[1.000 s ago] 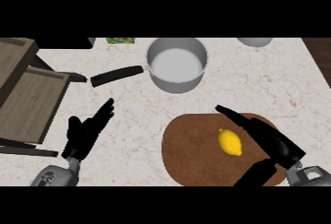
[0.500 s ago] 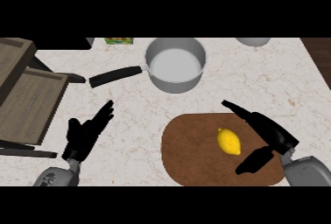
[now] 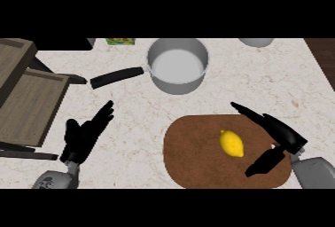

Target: Pick the lemon from the cutting board and place it in the pot

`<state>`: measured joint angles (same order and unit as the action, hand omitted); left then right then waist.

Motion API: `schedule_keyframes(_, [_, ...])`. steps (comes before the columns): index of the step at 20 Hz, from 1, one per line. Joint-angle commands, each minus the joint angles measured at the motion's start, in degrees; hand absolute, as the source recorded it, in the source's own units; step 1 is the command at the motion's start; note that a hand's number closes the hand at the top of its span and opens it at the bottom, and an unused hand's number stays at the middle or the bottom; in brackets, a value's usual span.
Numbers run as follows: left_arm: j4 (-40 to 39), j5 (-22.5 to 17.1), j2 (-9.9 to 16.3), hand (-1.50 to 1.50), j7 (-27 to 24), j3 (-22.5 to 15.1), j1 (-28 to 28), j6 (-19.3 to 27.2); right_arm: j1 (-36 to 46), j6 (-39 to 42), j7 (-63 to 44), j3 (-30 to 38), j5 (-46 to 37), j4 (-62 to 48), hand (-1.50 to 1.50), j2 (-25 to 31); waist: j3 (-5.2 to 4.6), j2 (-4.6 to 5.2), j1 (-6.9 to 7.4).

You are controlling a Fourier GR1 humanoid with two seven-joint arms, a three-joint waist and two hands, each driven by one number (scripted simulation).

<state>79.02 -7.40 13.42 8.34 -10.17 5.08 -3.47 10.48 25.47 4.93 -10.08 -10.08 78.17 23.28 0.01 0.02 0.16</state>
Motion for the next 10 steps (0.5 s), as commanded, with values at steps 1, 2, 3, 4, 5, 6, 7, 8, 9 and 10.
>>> schedule_keyframes(1, [-2.01,2.32,-2.48,0.00,-2.11,-0.92,0.06,1.03,0.78,4.28,6.67,3.94,3.77,-6.31,-1.50,0.30,0.01,0.07,-0.04])
schedule_keyframes(2, [0.65,1.13,-1.11,0.00,0.93,0.36,0.39,0.45,0.54,3.10,3.50,1.72,3.68,-4.83,-1.50,-3.86,0.01,0.00,0.04])
schedule_keyframes(3, [-1.72,0.95,-1.46,0.00,-2.23,1.01,-1.21,-0.64,-0.48,4.10,4.01,2.18,3.58,-5.09,-1.50,-3.41,-0.01,0.00,-0.05])
schedule_keyframes(4, [-3.35,3.40,-2.71,0.00,-3.95,-0.33,-1.47,0.59,-0.16,3.80,0.03,2.20,4.64,-2.98,-1.50,-5.32,-0.02,-0.02,-0.15])
schedule_keyframes(5, [-0.78,2.01,-0.68,0.00,-3.41,0.67,-2.82,-1.57,-0.69,3.44,4.06,2.49,3.65,-7.22,-1.50,-5.47,0.00,-0.01,0.05])
schedule_keyframes(6, [-5.14,2.98,-2.01,0.00,-3.92,1.79,1.33,-1.10,-0.02,4.94,5.48,3.11,2.73,-9.53,-1.50,-4.59,-0.01,0.03,-0.12])
schedule_keyframes(7, [-4.70,3.39,-3.89,0.00,-2.16,1.24,2.67,0.36,2.63,5.60,6.77,4.86,3.14,-13.18,-1.50,-4.41,0.00,0.05,-0.04])
schedule_keyframes(8, [-5.11,1.73,-1.73,0.00,-4.61,2.31,0.34,-3.13,6.69,4.71,2.27,5.11,4.08,-14.95,-1.50,-7.23,-0.01,0.07,0.18])
schedule_keyframes(9, [1.72,2.14,-3.53,0.00,2.16,1.43,-0.41,0.13,-0.01,6.63,4.05,5.16,4.57,-9.52,-1.50,-5.22,0.00,-0.07,-0.07])
schedule_keyframes(10, [-0.08,4.73,-3.60,0.00,-1.29,0.08,-2.05,-0.24,2.65,3.14,5.92,3.64,0.98,-14.69,-1.50,-8.65,0.00,-0.01,0.09])
